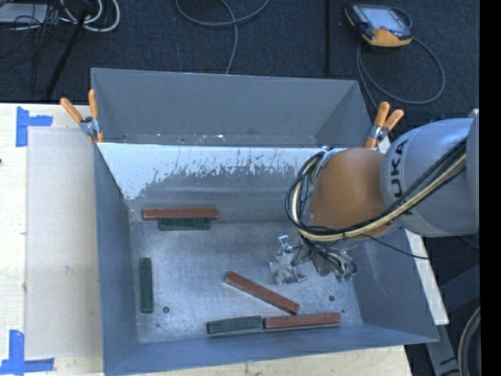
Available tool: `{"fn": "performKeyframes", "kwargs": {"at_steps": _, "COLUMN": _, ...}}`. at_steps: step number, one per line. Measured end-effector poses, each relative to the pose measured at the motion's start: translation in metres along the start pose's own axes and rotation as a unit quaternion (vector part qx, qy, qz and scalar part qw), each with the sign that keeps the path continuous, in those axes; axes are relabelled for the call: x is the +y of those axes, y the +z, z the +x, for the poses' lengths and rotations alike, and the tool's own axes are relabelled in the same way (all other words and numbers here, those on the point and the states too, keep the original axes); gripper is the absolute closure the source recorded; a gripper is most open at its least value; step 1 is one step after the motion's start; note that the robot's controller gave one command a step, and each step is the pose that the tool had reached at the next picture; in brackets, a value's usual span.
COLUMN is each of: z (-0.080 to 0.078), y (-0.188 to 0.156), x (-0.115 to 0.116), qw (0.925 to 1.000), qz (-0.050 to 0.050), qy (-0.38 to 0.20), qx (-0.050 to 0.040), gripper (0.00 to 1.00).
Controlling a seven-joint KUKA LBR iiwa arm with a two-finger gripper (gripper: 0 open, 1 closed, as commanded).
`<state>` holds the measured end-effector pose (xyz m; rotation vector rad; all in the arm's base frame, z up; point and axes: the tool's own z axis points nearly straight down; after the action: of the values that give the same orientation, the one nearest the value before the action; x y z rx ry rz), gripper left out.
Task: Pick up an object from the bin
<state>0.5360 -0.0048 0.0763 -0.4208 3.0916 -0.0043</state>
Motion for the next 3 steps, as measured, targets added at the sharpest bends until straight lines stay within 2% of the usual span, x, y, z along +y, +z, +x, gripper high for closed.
{"fn": "performKeyframes", "kwargs": {"at_steps": 1, "z": 0.002, "y": 0.002, "x": 0.001, "qw": 1.0, "qz": -0.002, "qy": 0.0, "qx": 0.0038, "gripper": 0.0}}
{"fn": "performKeyframes", "kwargs": {"at_steps": 2, "z": 0.002, "y": 0.002, "x": 0.001, "qw": 1.0, "qz": -0.002, "qy": 0.0, "qx": 0.0038, "gripper": 0.0}}
{"fn": "performKeyframes", "kwargs": {"at_steps": 3, "z": 0.029, "y": -0.042, "x": 0.004, "qw": 0.9994, "qz": -0.004, "qy": -0.032, "qx": 0.0101, "gripper": 0.0}}
